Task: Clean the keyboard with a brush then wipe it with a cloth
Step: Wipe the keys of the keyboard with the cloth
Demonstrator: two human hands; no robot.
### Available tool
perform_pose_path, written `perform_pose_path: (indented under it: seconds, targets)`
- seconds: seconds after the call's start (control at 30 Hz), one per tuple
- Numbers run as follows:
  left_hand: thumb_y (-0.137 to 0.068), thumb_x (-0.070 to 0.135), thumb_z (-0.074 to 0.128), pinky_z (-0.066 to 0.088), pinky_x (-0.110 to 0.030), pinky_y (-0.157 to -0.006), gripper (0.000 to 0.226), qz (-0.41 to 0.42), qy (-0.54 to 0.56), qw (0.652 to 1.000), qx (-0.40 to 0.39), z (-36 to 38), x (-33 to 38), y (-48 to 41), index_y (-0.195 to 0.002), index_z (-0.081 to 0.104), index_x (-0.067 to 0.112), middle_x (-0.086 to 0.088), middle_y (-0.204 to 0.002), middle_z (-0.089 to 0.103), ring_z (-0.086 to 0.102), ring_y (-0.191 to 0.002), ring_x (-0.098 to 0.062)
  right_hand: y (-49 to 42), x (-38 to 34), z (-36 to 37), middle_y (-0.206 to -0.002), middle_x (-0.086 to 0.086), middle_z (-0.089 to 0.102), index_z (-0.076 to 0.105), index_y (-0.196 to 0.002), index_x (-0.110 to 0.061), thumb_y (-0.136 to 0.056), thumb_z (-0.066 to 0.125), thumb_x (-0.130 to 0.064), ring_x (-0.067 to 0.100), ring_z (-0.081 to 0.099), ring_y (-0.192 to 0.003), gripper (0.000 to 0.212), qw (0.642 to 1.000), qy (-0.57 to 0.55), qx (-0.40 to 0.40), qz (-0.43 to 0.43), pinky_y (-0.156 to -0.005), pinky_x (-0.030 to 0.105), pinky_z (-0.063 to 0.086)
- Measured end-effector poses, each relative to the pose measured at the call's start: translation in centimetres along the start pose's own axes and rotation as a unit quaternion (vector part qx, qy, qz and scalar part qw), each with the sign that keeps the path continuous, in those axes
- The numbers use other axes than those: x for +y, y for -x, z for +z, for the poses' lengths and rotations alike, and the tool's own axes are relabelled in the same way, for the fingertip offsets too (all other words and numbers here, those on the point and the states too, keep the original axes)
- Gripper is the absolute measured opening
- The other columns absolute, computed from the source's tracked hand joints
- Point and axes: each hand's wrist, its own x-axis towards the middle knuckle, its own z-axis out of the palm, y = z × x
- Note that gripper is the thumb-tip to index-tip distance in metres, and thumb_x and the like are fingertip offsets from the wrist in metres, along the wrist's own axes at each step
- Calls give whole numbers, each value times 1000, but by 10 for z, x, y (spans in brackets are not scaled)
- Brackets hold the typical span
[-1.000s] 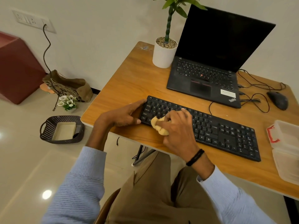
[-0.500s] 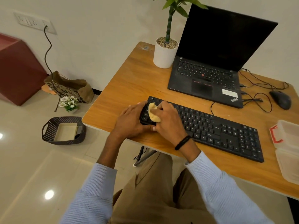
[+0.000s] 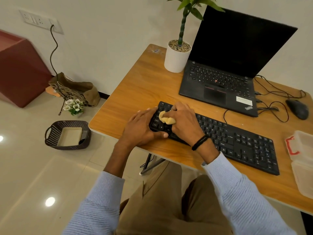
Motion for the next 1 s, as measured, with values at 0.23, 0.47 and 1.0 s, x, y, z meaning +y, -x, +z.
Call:
perform_pose_path:
  seconds: [0.23, 0.47, 1.0]
  targets:
    - [-62, 91, 50, 6, -34, -123, 120, -2, 5, 1000, -6, 2, -4, -1, -162, 17, 32, -1, -167, 27, 18, -154, -16, 3, 6, 7, -94, -6, 40, 71, -115, -25, -83, 65, -2, 14, 37, -94, 40, 997, -71, 17, 15, -82, 36, 45]
    - [-57, 95, 42, 8, -35, -123, 125, 4, 7, 1000, -2, 4, -6, -2, -162, 19, 30, -2, -166, 29, 20, -154, -17, 8, 5, 5, -97, -2, 47, 72, -113, -23, -85, 67, -6, 17, 45, -94, 33, 993, -118, -10, 5, -75, 28, 46]
    - [-60, 92, 48, 9, -35, -122, 120, 13, 21, 1000, 15, 5, -6, -1, -160, 22, 30, -1, -164, 32, 23, -153, -19, -26, -1, 9, -122, 8, 64, 68, -120, -18, -82, 58, 7, 28, 56, -115, 47, 996, -58, 32, 57, -93, 35, 48]
